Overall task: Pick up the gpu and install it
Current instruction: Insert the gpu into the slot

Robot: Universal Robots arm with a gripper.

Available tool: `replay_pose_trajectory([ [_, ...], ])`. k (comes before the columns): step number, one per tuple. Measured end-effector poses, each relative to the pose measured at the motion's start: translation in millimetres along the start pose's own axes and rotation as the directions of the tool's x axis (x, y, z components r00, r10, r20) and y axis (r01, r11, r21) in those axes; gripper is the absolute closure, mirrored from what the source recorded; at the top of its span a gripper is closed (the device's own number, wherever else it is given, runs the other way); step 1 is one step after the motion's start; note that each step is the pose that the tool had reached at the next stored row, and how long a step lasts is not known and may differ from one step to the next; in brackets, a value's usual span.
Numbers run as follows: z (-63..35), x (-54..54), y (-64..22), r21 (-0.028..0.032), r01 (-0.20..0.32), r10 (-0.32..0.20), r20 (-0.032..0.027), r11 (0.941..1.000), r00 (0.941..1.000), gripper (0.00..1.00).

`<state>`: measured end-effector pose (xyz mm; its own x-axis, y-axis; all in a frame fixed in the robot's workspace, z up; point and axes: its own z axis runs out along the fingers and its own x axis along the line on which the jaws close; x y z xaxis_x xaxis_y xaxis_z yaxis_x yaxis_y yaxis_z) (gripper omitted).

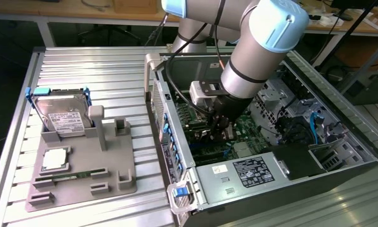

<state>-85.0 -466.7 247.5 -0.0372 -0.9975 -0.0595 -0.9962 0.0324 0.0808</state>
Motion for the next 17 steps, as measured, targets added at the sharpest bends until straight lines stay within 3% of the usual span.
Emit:
replay_pose_trajectory([
  [6,-2.5,-0.3,0.1,0.0008,0.0,0.0,0.0019,1.0,1.0,0.73],
  [17,-4.9,2.5,0.3,-0.0001,0.0,0.0,-0.0009,1.0,1.0,0.73],
])
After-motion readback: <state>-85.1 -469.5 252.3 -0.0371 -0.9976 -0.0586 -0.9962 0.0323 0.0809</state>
